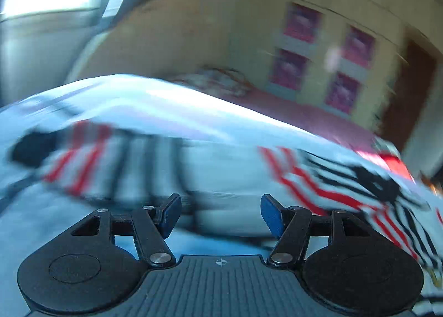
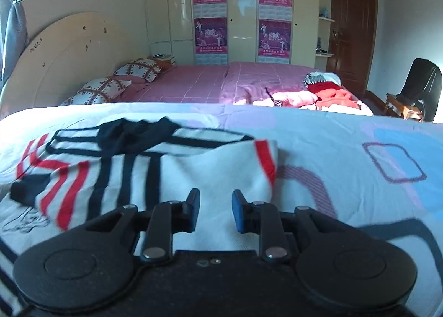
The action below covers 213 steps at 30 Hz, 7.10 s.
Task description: Fold small clothes
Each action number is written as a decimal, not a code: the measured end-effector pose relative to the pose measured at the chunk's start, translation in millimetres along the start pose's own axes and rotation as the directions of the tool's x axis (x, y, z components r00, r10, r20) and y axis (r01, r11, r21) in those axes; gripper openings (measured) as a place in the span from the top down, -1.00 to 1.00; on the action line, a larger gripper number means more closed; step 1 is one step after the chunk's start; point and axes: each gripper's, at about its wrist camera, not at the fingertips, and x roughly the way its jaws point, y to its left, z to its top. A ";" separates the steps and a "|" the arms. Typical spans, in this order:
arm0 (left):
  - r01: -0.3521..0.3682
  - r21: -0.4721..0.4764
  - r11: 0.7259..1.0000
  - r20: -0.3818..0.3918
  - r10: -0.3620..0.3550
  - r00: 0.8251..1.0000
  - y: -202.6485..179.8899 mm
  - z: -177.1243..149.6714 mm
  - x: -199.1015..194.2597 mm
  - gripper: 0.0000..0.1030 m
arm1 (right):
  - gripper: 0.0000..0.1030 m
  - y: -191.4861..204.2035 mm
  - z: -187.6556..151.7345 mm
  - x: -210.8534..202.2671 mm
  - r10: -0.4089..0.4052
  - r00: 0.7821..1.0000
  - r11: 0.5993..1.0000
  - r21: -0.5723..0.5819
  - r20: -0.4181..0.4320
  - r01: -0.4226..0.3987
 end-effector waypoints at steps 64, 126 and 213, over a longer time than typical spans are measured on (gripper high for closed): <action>0.175 0.207 0.962 -0.120 -0.153 0.981 -88.0 -43.2 49.3 -0.03 | 0.87 131.9 45.8 15.5 -0.017 0.989 0.999 0.050 0.145 0.010; 0.434 0.378 0.817 -0.270 -0.351 0.897 -179.0 -30.8 92.2 -0.03 | 0.66 85.6 -16.5 35.0 0.025 0.998 0.999 -0.033 -0.066 -0.027; 0.279 0.387 0.879 -0.225 -0.204 0.953 -130.7 -9.4 90.7 -0.20 | 0.35 71.2 -6.7 38.7 -0.019 0.999 0.999 0.045 -0.042 0.021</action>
